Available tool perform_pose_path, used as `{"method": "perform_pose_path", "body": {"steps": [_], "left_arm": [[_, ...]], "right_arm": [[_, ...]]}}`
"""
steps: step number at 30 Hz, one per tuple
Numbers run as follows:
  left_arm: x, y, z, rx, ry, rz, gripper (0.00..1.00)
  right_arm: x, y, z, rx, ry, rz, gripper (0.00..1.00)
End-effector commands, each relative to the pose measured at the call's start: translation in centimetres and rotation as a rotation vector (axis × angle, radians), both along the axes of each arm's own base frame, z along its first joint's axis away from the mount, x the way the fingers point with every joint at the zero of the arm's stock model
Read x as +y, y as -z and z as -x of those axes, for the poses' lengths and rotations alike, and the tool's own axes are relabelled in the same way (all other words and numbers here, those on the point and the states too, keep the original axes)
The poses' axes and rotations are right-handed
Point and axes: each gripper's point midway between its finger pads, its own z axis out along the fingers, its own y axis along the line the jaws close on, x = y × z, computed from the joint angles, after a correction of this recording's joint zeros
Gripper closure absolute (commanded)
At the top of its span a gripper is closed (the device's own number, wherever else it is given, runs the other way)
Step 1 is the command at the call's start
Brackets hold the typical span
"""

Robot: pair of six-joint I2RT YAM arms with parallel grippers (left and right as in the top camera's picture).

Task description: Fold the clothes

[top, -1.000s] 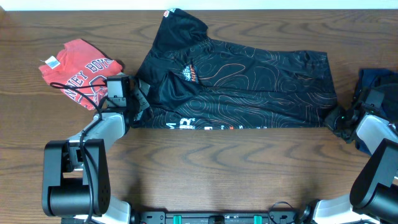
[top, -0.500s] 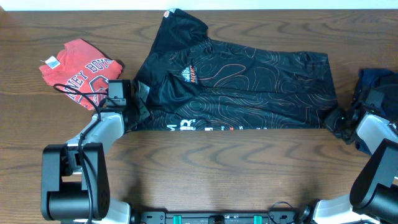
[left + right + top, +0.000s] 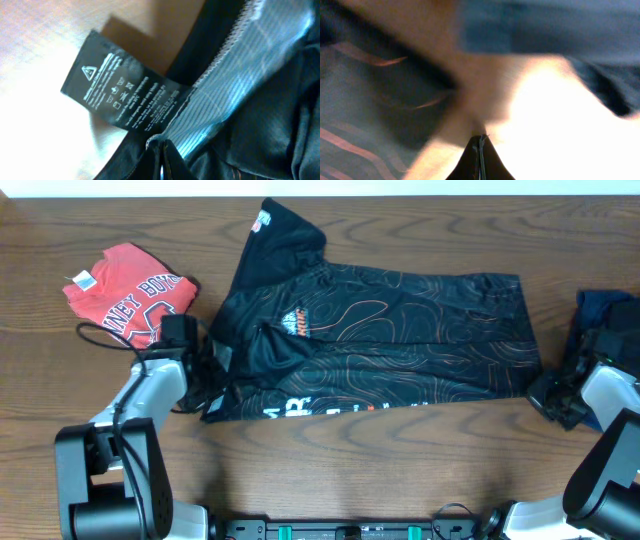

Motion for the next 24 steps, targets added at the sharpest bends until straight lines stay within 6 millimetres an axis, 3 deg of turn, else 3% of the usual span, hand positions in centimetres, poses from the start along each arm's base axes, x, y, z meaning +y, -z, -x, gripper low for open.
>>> {"method": "perform_pose_path", "body": {"steps": [1, 5, 7, 8, 9, 10, 11, 18, 24], "left_arm": [[1.3, 1.2, 3.5, 0.108, 0.009, -0.031, 0.94], [1.4, -1.3, 3.4, 0.043, 0.058, -0.046, 0.94], [1.2, -2.9, 2.8, -0.026, 0.059, -0.037, 0.91], [0.9, -3.6, 2.5, -0.059, 0.062, -0.025, 0.83], [0.6, -4.4, 2.1, -0.097, 0.064, -0.011, 0.63], [0.4, -5.1, 1.9, -0.127, 0.066, -0.005, 0.49], [0.4, -5.7, 1.7, -0.152, 0.067, -0.005, 0.42], [-1.0, -8.8, -0.2, -0.319, 0.095, 0.057, 0.42], [-3.1, -9.4, -1.5, -0.377, 0.158, 0.114, 0.43]], "right_arm": [[-0.7, -0.5, 1.8, 0.024, 0.048, 0.025, 0.99], [-0.8, -3.2, 1.1, -0.065, 0.044, 0.055, 0.96], [-0.2, -4.8, -0.1, -0.152, 0.002, 0.041, 0.89], [0.1, -5.4, -0.8, -0.195, -0.018, 0.032, 0.87], [0.4, -6.1, -1.5, -0.241, -0.036, 0.026, 0.85], [0.6, -6.7, -2.1, -0.278, -0.051, 0.021, 0.83], [0.8, -7.3, -2.8, -0.318, -0.071, 0.019, 0.83], [2.0, -7.2, -5.2, -0.372, -0.169, 0.018, 0.82], [3.3, -5.4, -6.9, -0.362, -0.232, 0.002, 0.75]]}}
